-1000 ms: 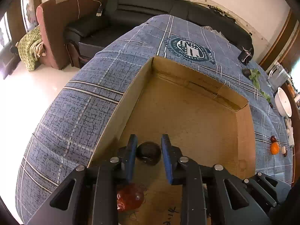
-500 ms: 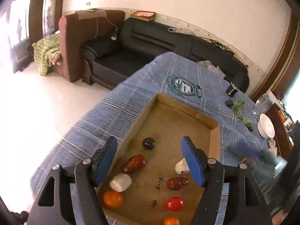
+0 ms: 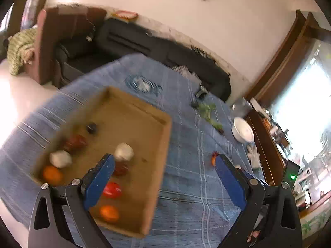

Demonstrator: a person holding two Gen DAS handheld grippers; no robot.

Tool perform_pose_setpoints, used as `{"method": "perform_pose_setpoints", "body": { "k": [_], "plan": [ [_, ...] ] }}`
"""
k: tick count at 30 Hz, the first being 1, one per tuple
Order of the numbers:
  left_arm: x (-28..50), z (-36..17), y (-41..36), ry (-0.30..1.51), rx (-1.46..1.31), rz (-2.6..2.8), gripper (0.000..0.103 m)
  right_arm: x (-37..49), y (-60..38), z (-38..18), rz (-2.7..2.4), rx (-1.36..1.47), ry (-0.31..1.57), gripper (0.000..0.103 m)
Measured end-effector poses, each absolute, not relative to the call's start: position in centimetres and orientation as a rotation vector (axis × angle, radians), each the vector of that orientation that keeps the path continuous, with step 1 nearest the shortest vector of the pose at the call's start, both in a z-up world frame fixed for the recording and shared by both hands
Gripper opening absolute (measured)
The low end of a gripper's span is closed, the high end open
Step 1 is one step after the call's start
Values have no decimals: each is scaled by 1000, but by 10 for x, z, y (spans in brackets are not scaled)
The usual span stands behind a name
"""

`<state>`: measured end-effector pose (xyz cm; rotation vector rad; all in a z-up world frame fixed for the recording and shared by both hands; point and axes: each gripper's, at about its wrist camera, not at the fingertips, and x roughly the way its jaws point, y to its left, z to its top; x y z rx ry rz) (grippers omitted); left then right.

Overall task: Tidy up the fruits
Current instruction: 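Grasp an orange with the left tool while the right tool grasps a red date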

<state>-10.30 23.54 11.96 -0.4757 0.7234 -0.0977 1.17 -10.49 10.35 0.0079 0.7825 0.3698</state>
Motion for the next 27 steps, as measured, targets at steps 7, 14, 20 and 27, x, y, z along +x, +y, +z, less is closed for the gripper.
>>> {"method": "perform_pose_setpoints", "body": {
  "k": [7,14,20,27],
  "plan": [
    [-65,92,173,800,-423,-161,97,7,-222,106,173,172,790,86],
    [-25,61,122,914,-346,-211,97,31,-274,103,67,227,786,85],
    [6,51,77,932,-230,-225,97,83,-282,85,69,296,828,63],
    [38,28,37,953,-159,-239,96,97,-283,62,-14,207,860,53]
  ]
}}
